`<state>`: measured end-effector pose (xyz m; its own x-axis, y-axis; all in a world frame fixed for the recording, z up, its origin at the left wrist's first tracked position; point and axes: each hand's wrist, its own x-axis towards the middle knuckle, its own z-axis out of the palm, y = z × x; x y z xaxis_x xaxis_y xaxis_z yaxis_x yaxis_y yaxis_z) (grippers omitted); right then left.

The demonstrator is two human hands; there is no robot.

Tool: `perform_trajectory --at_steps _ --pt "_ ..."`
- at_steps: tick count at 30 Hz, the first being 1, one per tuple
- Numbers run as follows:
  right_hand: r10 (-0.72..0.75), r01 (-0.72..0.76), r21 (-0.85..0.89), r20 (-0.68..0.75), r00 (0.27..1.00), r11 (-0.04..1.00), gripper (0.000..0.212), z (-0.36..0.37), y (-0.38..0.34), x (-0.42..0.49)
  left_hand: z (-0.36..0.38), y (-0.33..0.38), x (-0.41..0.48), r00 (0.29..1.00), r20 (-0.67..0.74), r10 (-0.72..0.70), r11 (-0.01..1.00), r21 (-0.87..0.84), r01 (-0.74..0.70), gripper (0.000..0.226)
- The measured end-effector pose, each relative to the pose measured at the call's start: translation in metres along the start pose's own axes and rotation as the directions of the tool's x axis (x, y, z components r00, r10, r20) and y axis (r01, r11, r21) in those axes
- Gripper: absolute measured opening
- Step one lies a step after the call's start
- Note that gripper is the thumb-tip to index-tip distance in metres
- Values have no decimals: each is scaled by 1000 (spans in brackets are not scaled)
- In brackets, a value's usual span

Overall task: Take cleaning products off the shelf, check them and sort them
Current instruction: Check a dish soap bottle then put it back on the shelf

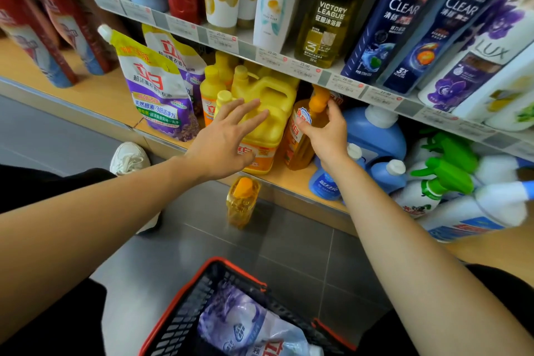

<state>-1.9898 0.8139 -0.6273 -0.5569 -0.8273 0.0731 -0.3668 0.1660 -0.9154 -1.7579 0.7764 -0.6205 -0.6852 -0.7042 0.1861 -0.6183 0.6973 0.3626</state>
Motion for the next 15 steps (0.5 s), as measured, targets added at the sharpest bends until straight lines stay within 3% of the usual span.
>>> perform_trajectory --at_steps 3,7,11,15 --pt "20 -17 53 -55 998 998 62 5 1 -1 -1 -1 1 1000 2 1 1000 -1 -1 84" --pt "-58 59 8 -124 991 998 41 7 1 -5 2 -1 2 1000 -12 12 1000 -8 -12 84" --pt "-116 116 -2 -106 988 993 33 9 -4 -6 2 -1 2 1000 -9 12 1000 -7 -12 84" --pt "-148 139 -139 -58 987 980 26 6 -5 -5 2 -1 2 1000 -4 3 1000 -13 -3 84"
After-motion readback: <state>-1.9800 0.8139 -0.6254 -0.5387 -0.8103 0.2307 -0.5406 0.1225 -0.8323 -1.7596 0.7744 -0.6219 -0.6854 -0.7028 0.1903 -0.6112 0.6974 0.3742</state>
